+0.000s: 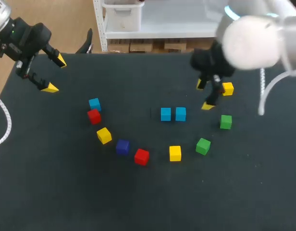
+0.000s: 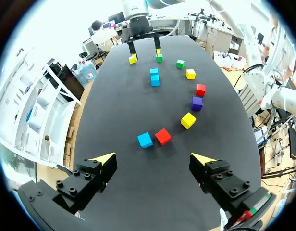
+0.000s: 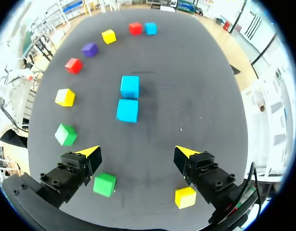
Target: Place the blue cubes, place green cubes on the blue cubes, place the yellow cubes on the green cubes, then place the red cubes on the yellow cubes, and place purple cube on the red cubes.
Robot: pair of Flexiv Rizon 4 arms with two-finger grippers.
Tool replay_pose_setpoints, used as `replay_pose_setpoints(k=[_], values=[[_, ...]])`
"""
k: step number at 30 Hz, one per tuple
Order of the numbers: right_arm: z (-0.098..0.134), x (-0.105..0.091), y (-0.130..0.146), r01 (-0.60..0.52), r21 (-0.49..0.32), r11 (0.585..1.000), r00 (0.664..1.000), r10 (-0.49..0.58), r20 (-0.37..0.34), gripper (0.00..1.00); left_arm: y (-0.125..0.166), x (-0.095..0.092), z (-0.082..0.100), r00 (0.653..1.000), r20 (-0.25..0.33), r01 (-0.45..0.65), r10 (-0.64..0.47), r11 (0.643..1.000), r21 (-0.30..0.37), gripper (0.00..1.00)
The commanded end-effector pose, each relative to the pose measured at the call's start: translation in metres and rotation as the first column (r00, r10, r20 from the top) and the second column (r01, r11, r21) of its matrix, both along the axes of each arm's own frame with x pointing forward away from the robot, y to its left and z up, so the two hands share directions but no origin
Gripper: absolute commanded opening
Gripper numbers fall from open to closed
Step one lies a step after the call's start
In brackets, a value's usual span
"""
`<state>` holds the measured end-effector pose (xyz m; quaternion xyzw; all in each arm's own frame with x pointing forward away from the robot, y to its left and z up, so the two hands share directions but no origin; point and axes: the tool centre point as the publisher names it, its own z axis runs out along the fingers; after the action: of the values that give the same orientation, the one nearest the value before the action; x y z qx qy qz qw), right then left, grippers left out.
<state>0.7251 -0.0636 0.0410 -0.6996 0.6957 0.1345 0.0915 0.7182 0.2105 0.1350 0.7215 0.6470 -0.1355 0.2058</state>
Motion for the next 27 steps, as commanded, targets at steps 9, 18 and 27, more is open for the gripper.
replay_pose_setpoints(k=[9, 18, 27], values=[[0.018, 0.003, -0.079, 0.117, 0.328, 0.937, 0.993, -0.116, -0.025, 1.0, 0.001, 0.0, 0.0, 1.0, 0.002, 0.002, -0.002, 1.0, -0.001, 1.0], [0.018, 0.004, -0.112, 0.151, 0.461, 0.875, 0.988, -0.15, -0.039, 1.0, 0.001, 0.0, 0.0, 1.0, 0.002, 0.002, -0.002, 1.0, -0.001, 1.0], [0.019, 0.0, -0.123, 0.142, 0.451, 0.881, 0.99, -0.134, -0.049, 1.0, 0.001, 0.0, 0.0, 1.0, 0.002, 0.002, -0.002, 1.0, -0.001, 1.0]])
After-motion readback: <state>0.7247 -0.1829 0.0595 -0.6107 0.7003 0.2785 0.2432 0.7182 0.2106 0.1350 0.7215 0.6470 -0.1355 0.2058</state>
